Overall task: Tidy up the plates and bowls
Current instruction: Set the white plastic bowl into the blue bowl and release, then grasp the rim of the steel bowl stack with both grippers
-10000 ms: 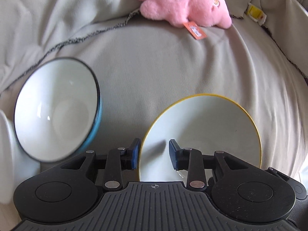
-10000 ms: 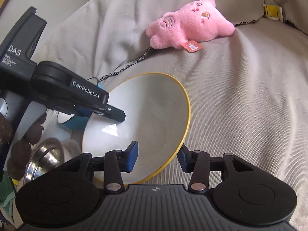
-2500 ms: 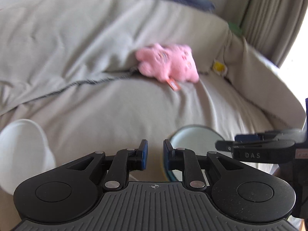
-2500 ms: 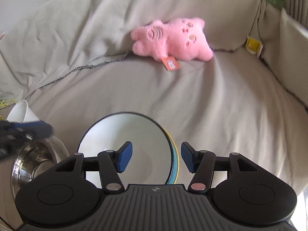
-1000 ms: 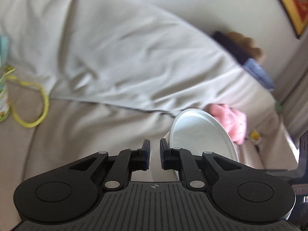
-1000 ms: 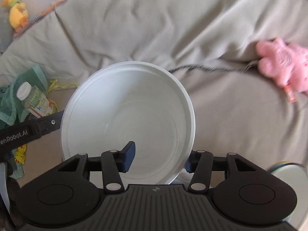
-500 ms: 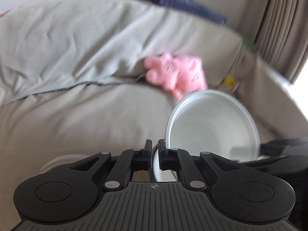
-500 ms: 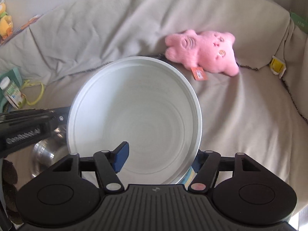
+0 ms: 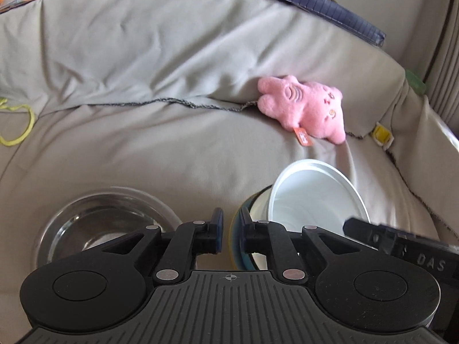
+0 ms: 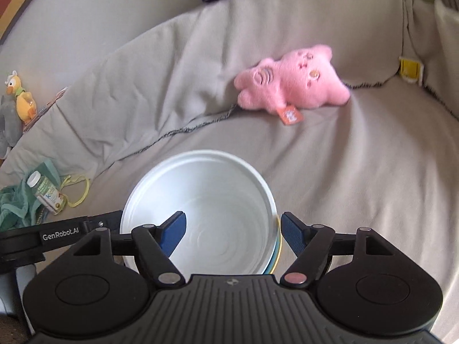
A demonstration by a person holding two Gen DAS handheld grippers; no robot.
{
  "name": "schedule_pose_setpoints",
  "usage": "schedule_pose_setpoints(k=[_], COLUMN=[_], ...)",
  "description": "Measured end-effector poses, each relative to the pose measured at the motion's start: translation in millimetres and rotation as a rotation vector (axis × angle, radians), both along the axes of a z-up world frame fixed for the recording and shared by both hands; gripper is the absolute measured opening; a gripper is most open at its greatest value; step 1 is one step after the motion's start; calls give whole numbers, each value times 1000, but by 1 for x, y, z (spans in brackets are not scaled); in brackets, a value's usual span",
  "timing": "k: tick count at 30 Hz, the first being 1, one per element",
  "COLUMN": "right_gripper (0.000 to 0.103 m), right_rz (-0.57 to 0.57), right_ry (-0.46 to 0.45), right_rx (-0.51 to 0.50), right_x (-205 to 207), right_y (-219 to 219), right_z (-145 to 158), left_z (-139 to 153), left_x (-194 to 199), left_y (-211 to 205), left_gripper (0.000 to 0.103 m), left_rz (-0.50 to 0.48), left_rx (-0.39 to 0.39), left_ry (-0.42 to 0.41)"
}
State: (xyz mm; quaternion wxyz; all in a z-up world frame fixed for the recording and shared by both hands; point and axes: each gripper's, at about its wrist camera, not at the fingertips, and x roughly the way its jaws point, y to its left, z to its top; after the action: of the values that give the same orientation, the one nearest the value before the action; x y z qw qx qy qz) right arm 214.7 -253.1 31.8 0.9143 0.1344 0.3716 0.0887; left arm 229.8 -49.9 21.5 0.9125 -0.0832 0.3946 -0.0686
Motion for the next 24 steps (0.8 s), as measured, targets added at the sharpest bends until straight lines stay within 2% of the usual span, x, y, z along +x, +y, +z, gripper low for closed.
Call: schedule_pose_setpoints(k=[3,4,6,8,10,12,15,19,24], right_gripper=[64,63,54,54,54,56,69,71,73], right_rz=[-11,-14,24,47,41,21,5,21,144], right_ry=[1,0,23,77,77,56,0,-87,-51], right_rx=[2,-5,-63,-47,-39,-20,29,-5,98], right_x=[11,15,25,32,30,24,5,-20,-39], right_y=[2,4,11,13,12,6,2,15,43], right_z=[0,0,-2,-8,-11,-9,3,22,26], left_z=[0,1,2,4,7,10,9,3,-12], left_x=[-4,-5,-9,-12,-19,-25,-34,-35,-41], left_y=[-10,-12,-15,-13,-3,12,42,87,132], left_gripper=[13,13,13,13,13,13,13,13,13], left_rz=[-34,-43,-58,-66,-59,-40,15,120,184], left_rx=[43,66,102,121,136,140,145,103,15], left_ry=[15,11,1,-12,-24,-43,-55,-28,30])
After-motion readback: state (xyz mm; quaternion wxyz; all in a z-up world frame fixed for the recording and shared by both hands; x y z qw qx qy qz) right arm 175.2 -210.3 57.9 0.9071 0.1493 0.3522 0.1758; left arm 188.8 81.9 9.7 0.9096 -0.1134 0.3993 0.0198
